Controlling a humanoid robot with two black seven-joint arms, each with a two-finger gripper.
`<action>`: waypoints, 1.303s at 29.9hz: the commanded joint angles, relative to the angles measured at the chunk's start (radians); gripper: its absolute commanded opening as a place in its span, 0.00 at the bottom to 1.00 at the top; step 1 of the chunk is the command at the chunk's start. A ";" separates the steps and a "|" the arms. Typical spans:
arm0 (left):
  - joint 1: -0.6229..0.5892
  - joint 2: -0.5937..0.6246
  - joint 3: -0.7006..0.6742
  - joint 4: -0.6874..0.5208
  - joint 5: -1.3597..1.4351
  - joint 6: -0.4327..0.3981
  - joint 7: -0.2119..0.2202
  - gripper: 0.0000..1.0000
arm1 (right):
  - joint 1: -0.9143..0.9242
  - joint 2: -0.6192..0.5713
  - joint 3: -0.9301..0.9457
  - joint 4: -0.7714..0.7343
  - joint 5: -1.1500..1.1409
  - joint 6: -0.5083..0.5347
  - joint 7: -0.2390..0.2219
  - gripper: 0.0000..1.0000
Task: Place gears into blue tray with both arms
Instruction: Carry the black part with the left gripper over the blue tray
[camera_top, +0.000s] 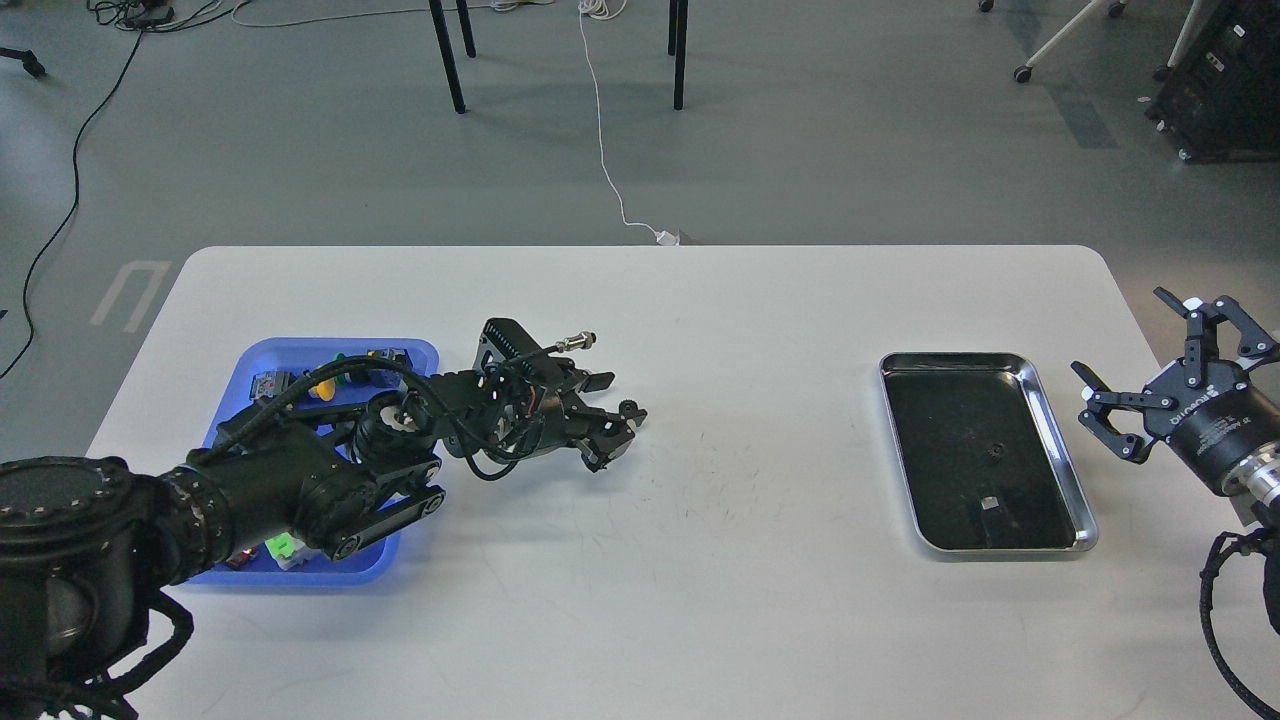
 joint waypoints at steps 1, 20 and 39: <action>0.001 -0.019 0.002 0.025 0.000 0.000 0.000 0.59 | 0.000 0.000 0.000 0.000 0.000 0.000 0.000 0.99; 0.001 -0.031 -0.002 0.020 -0.001 0.004 -0.014 0.09 | -0.002 0.000 0.000 -0.003 0.000 0.000 0.000 0.99; 0.082 0.849 -0.019 -0.476 -0.135 0.060 -0.112 0.11 | -0.002 0.000 0.014 -0.008 0.000 0.000 0.000 0.99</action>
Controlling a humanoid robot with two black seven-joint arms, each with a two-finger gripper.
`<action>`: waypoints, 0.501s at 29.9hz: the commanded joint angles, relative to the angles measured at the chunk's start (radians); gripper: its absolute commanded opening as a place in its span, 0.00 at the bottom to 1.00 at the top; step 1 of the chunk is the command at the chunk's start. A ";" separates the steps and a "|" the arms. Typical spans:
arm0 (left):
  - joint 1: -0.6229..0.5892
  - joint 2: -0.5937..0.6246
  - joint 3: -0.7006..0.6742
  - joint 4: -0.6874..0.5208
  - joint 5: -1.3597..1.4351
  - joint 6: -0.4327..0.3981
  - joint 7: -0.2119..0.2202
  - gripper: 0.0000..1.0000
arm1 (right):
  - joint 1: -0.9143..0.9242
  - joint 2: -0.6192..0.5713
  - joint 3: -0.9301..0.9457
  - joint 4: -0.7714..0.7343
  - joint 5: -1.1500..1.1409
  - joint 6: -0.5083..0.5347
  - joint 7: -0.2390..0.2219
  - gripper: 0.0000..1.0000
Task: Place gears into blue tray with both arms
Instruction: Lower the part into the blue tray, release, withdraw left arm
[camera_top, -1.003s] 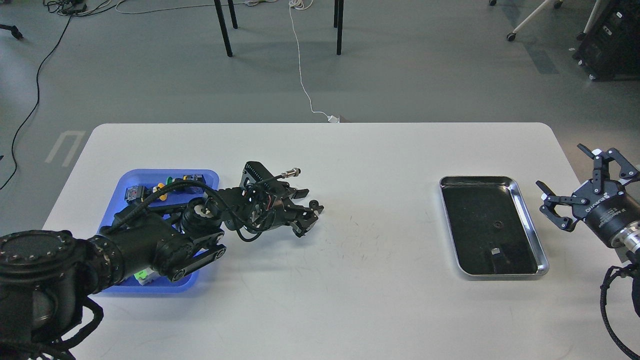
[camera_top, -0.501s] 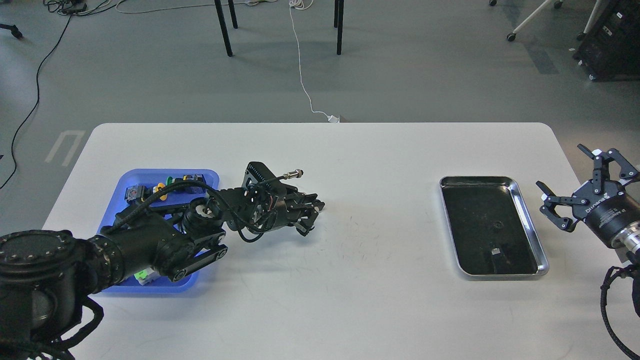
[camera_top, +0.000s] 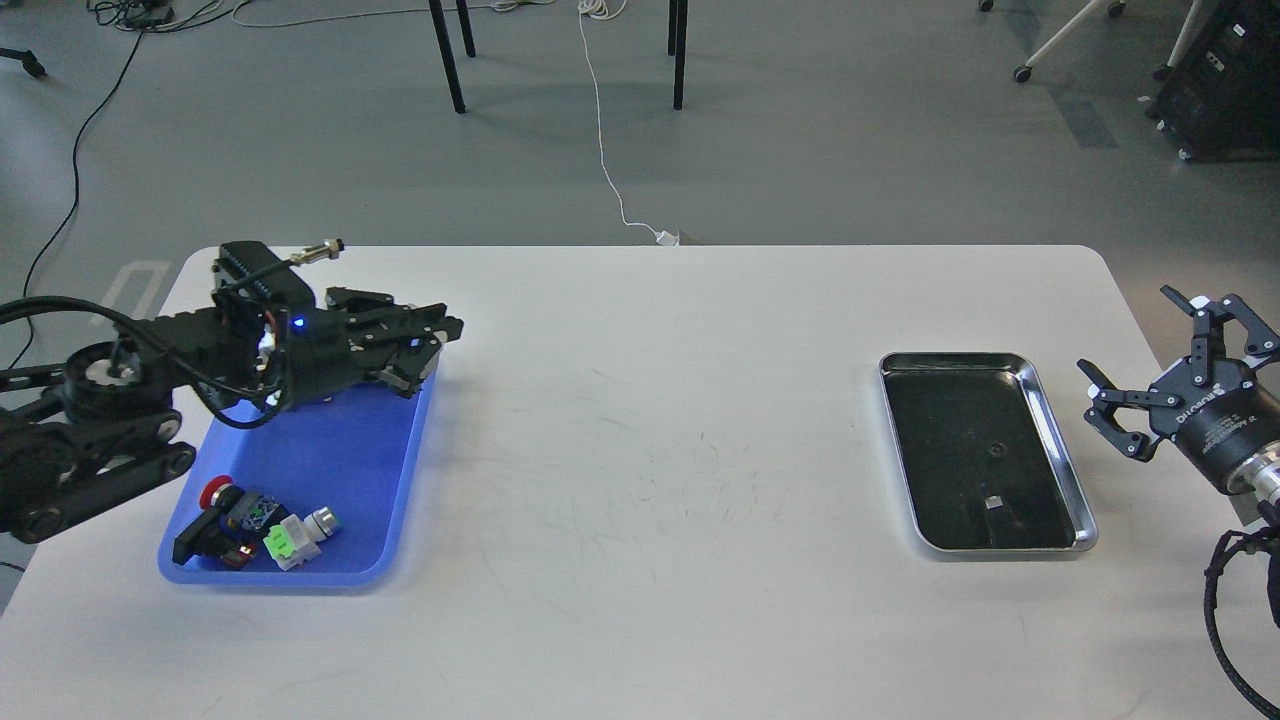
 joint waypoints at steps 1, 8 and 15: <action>0.070 0.083 -0.001 0.011 -0.003 0.006 -0.015 0.11 | 0.000 0.000 0.004 0.001 0.000 0.000 0.000 0.99; 0.146 0.077 0.001 0.046 -0.003 0.039 -0.007 0.15 | 0.002 -0.001 0.021 0.004 -0.005 0.000 0.000 0.99; 0.174 0.024 -0.005 0.107 -0.008 0.048 -0.010 0.58 | 0.003 -0.016 0.021 0.004 -0.011 0.000 0.000 0.99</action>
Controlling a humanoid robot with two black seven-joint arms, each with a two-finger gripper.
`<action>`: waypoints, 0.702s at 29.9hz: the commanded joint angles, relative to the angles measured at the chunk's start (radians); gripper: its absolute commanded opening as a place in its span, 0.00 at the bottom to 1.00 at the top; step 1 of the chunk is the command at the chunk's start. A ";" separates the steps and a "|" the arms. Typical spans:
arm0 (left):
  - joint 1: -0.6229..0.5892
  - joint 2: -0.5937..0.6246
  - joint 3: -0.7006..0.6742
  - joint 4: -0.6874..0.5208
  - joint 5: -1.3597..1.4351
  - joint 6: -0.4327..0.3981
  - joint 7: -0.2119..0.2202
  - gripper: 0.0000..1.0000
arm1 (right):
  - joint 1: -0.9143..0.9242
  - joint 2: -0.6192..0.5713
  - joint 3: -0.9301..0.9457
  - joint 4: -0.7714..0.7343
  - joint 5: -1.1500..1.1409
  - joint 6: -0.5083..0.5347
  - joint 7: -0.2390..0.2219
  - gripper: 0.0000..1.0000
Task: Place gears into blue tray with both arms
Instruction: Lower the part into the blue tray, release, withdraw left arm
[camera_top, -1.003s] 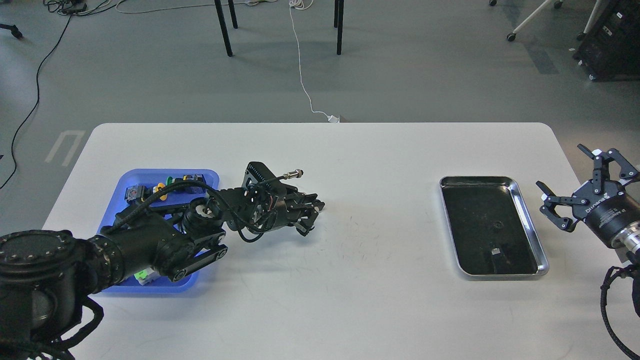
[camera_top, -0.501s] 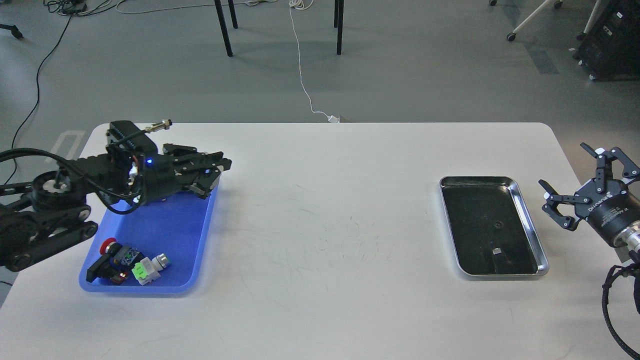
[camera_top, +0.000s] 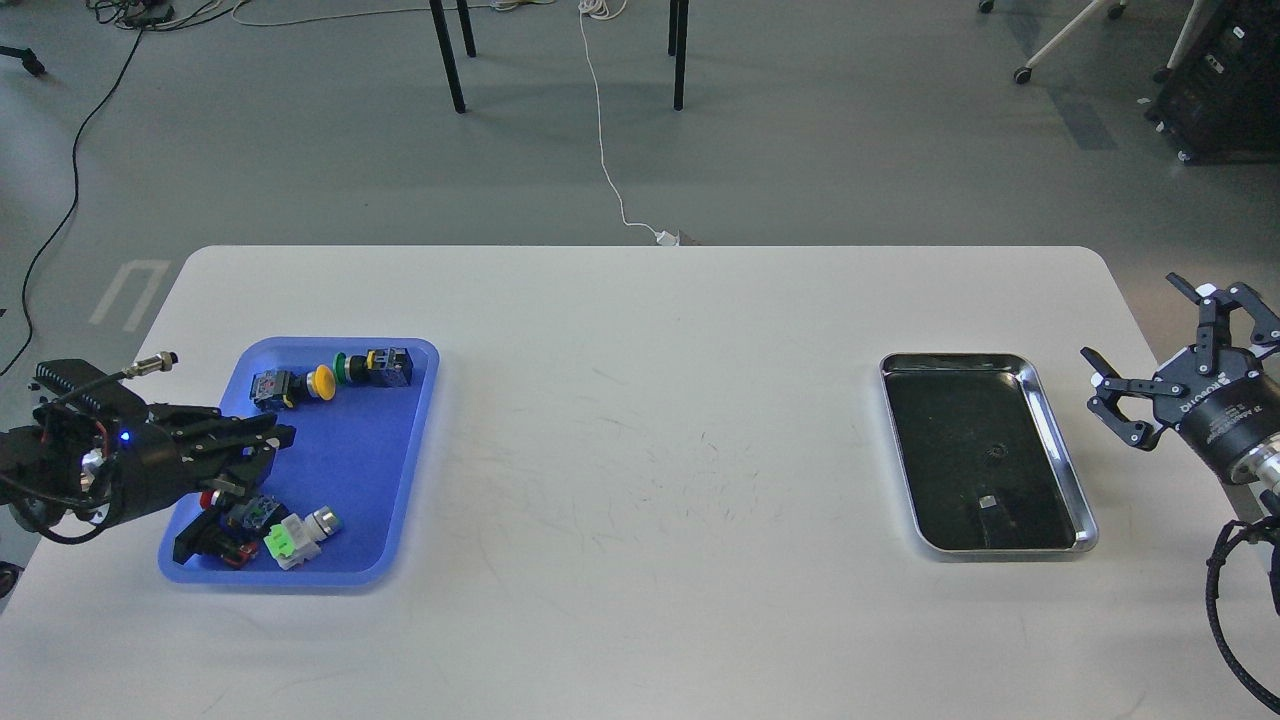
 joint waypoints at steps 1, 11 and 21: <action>0.005 -0.011 -0.006 0.009 -0.002 0.011 -0.002 0.69 | 0.001 -0.012 0.000 0.000 -0.001 0.000 0.000 0.99; -0.020 0.000 -0.102 0.003 -0.234 0.012 -0.008 0.77 | 0.034 -0.064 0.002 -0.015 -0.024 0.000 0.000 0.99; -0.127 -0.069 -0.383 0.012 -1.036 -0.351 0.006 0.96 | 0.232 -0.145 -0.003 -0.043 -0.361 0.000 0.000 0.98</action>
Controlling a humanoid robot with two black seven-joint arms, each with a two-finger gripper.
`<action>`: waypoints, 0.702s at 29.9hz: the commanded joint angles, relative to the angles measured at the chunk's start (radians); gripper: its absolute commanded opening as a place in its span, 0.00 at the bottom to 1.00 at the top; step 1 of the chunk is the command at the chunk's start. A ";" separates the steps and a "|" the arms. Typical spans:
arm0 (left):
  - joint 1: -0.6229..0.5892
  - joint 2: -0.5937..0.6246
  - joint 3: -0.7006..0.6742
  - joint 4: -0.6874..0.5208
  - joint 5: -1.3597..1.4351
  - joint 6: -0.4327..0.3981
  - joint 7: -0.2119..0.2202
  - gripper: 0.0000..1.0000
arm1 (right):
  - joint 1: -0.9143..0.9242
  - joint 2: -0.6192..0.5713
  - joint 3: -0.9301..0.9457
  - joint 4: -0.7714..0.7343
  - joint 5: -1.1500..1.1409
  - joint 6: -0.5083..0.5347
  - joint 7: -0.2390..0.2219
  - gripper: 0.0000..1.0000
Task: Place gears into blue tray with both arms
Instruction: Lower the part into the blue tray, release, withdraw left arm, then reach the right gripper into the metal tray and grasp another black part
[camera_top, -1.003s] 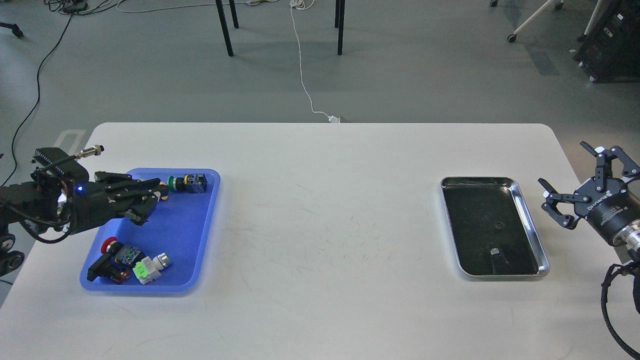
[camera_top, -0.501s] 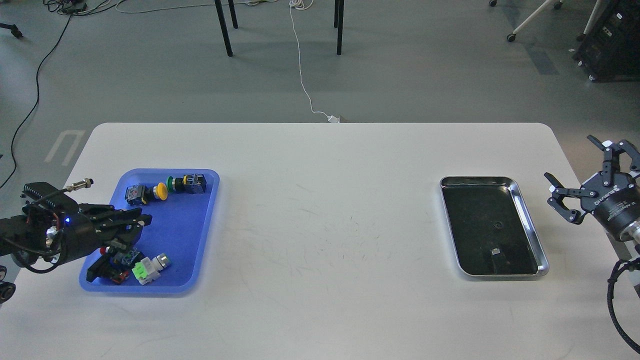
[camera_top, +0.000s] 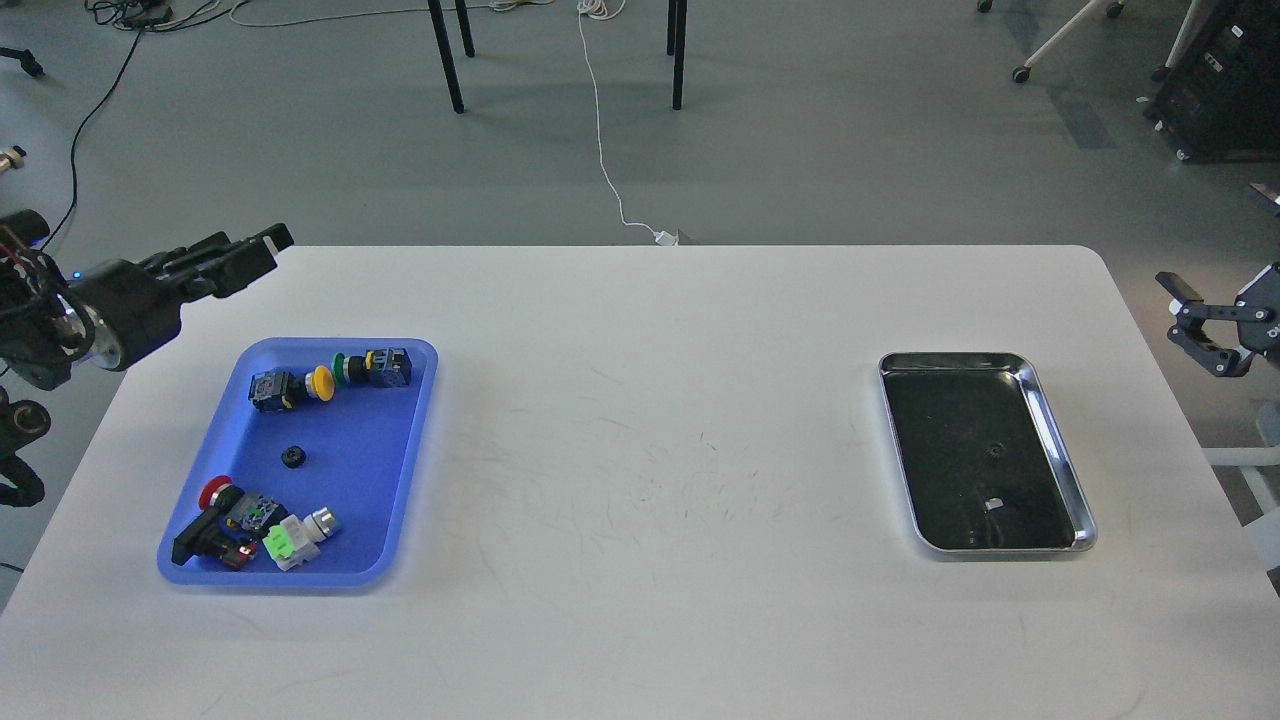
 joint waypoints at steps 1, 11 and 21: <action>-0.017 -0.073 -0.141 0.011 -0.356 -0.200 0.015 0.97 | 0.083 -0.034 -0.003 0.001 -0.151 0.000 0.000 0.98; -0.012 -0.230 -0.329 0.110 -0.885 -0.262 0.216 0.98 | 0.318 0.021 -0.012 0.006 -0.710 0.000 0.000 0.98; 0.008 -0.247 -0.453 0.143 -1.173 -0.351 0.217 0.98 | 0.433 0.139 -0.139 0.109 -1.329 0.000 -0.038 0.98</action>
